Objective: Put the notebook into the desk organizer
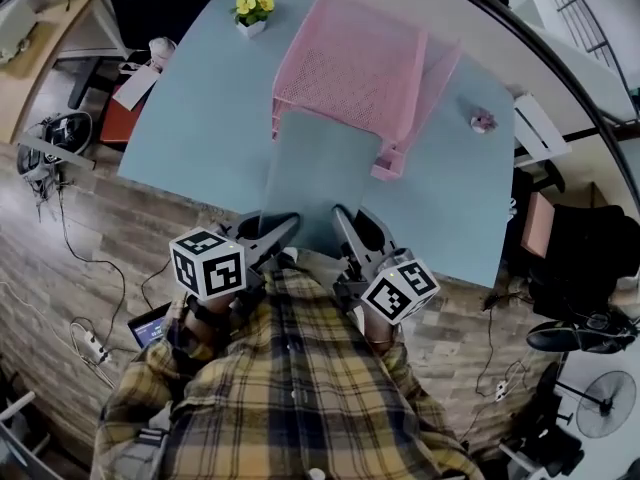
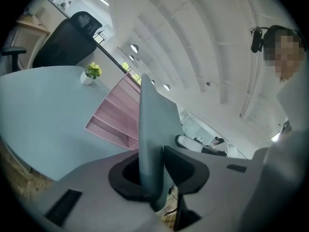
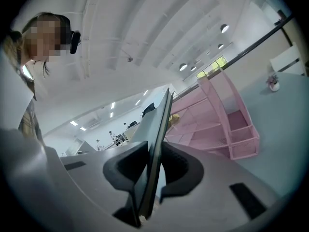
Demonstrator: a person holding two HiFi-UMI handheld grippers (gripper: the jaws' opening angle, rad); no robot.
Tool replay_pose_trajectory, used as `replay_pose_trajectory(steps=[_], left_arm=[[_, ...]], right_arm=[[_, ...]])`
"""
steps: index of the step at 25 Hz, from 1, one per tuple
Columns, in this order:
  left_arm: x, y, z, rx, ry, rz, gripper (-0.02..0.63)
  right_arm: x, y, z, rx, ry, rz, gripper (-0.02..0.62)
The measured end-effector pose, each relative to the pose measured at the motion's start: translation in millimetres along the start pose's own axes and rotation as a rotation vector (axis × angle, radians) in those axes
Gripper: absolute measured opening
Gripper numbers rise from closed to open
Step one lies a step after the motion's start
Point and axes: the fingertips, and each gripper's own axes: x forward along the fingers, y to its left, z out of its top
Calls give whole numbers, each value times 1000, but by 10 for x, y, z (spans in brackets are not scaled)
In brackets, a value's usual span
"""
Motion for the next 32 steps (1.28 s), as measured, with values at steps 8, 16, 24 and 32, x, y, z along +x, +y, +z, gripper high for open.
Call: replay_pose_trajectory(steps=[8,16,24,32], left_arm=[[-43,112,-7,-15,25,-6,91],[-32,197,-109,-27,68,-8,92],[64,309,-183,-57,107,-7,91],[216,398,-154,-86,128,-12,91]], right_arm=[[85,3,-93,25,12,-25,74],[93,-59,-237,42,42,-55,77],[125,-221,-361,70,61,-74,78],[195,-399,-357,94,76,-90,81]])
